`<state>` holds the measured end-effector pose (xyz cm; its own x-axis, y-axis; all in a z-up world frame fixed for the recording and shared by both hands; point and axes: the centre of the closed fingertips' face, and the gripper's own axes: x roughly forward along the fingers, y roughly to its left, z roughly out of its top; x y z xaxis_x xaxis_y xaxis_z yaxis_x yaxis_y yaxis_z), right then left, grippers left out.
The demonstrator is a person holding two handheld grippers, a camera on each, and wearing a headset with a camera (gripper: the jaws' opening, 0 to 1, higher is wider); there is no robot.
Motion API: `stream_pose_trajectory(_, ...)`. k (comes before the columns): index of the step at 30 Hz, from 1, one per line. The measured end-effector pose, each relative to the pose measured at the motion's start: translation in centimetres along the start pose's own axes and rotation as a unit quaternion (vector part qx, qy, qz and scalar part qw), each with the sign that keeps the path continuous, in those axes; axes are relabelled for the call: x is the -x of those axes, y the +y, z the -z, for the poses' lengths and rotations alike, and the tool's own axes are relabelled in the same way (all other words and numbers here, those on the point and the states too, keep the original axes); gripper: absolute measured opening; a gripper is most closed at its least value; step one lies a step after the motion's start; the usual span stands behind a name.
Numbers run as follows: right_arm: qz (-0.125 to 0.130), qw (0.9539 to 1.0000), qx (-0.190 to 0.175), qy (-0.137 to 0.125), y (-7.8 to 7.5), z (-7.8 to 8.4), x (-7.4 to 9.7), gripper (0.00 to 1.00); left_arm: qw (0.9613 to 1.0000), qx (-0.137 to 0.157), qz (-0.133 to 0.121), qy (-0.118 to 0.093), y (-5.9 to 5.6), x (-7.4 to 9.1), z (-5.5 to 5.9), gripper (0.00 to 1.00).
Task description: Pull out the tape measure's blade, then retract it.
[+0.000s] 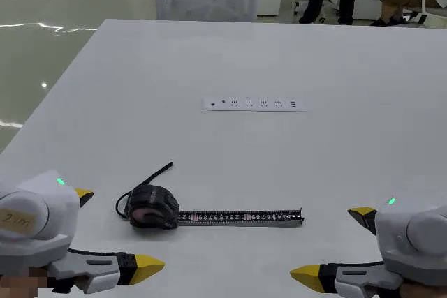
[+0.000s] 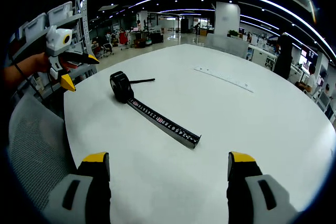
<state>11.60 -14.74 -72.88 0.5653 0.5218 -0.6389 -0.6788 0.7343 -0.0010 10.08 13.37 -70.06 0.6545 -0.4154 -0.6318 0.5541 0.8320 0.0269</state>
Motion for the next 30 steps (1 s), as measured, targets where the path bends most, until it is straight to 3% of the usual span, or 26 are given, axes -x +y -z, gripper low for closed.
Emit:
stream_pose_trajectory(6, 0.010, 0.9999, -0.009, -0.008, 0.9, -0.2, 0.1, 0.96, 0.9993, 0.026, -0.019, -0.018, -1.1, 0.6, -1.2, 0.99)
stream_pose_trajectory(8, 0.011, 0.9998, -0.012, -0.013, 1.3, -0.4, 0.2, 0.96, 0.9991, 0.029, -0.025, -0.021, -0.6, 0.4, -0.9, 0.99)
stream_pose_trajectory(16, 0.026, 0.9991, -0.021, -0.025, 2.6, -1.2, 0.7, 0.96, 0.9962, 0.062, -0.050, -0.037, -1.0, 1.1, -1.4, 0.98)
stream_pose_trajectory(30, 0.048, 0.9973, -0.043, -0.036, 3.1, -1.4, 0.5, 0.95, 0.9921, 0.087, -0.076, -0.049, -1.4, 1.5, -1.2, 0.98)
